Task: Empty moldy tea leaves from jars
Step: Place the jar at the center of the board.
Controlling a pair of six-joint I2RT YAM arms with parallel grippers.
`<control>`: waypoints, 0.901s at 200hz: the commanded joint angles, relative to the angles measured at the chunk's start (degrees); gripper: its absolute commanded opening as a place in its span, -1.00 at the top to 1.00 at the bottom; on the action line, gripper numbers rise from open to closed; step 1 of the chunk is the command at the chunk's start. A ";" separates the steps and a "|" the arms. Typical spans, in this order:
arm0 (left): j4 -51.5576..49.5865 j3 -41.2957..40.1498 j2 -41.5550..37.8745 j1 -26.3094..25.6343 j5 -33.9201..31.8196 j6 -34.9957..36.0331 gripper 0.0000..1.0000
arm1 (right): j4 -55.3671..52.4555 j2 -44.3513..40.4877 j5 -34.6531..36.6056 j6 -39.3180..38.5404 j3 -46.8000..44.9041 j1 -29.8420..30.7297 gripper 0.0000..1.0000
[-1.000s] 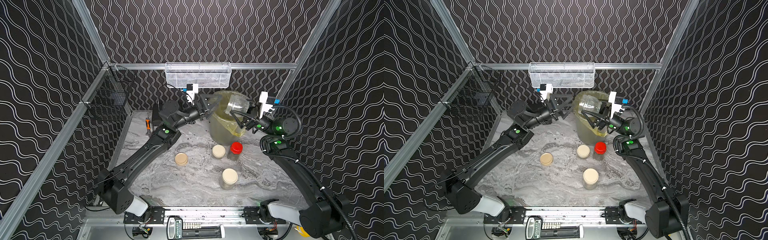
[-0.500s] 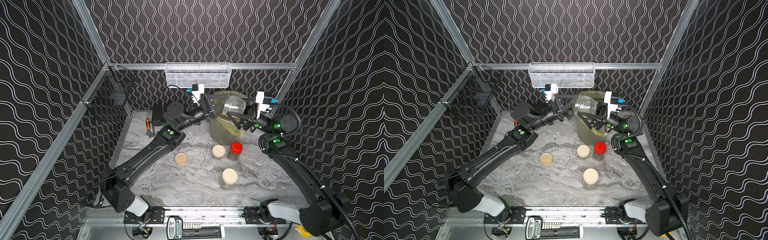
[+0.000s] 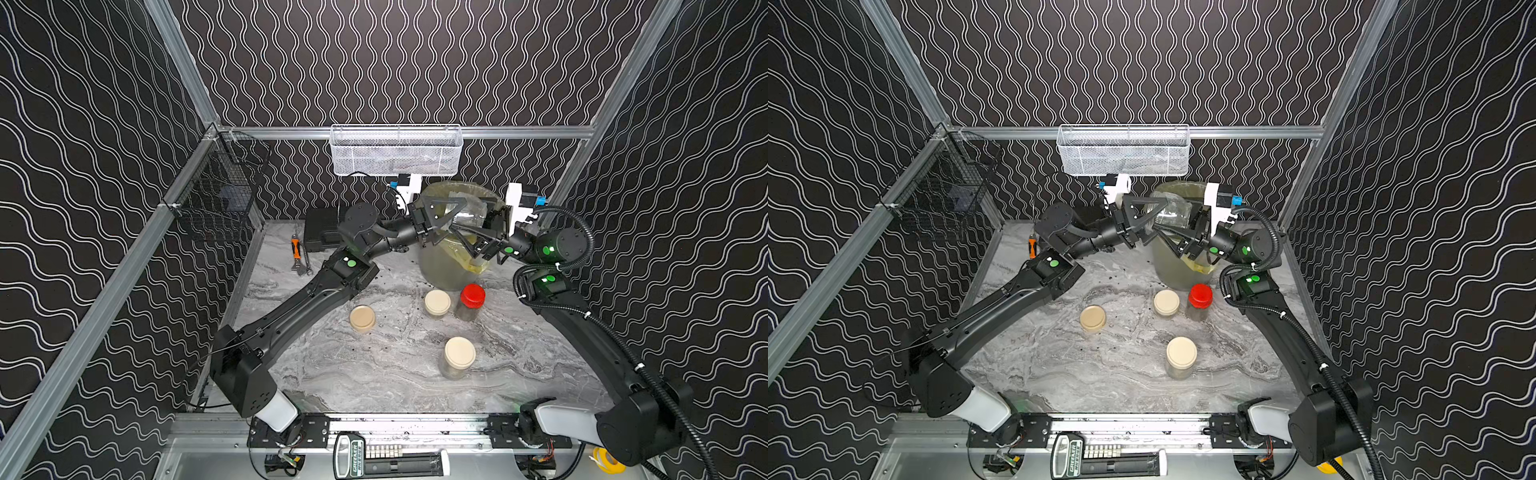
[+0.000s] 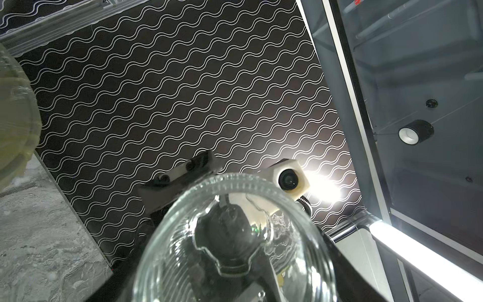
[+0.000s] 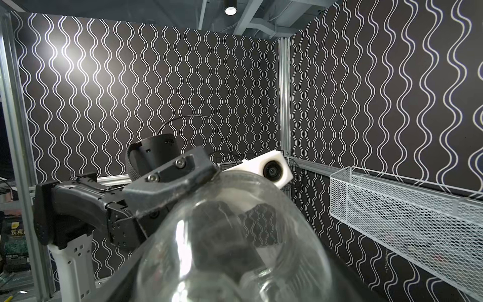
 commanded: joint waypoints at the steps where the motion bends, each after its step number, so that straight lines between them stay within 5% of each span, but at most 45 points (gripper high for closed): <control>1: 1.42 1.30 -0.60 0.01 0.80 1.55 -0.28 | -2.18 -0.19 -1.53 -2.75 -0.08 0.28 0.97; 21: 0.17 1.32 -1.36 0.16 0.41 3.91 -0.10 | -4.32 -1.02 -0.87 -4.48 -0.46 0.44 0.31; 32: -1.90 1.57 -1.89 0.34 -0.18 6.28 0.02 | -3.70 -2.04 0.23 -4.97 -1.70 0.71 -0.35; 37: -2.93 1.76 -2.20 0.50 -0.48 7.44 0.07 | -2.90 -2.61 0.55 -5.08 -2.43 0.82 -0.86; 40: -3.61 1.81 -2.35 0.60 -0.63 8.19 0.10 | -2.27 -2.88 0.64 -5.15 -2.90 0.88 -0.96; 82: -12.83 3.43 -5.58 2.80 -4.25 18.41 0.40 | 0.37 -7.68 5.34 -5.91 -7.15 0.99 -0.98; 122: -25.09 4.27 -10.05 6.08 -10.29 30.24 0.42 | -1.89 -12.79 10.15 -3.38 -11.68 1.11 -0.98; 143: -36.32 4.89 -13.72 6.34 -21.74 42.36 0.42 | -10.57 -15.77 12.02 -4.31 -11.89 2.45 -0.98; 180: -46.68 -1.44 -20.36 6.40 -47.79 57.56 0.43 | -41.04 -17.85 23.11 -15.55 -7.93 11.86 -0.98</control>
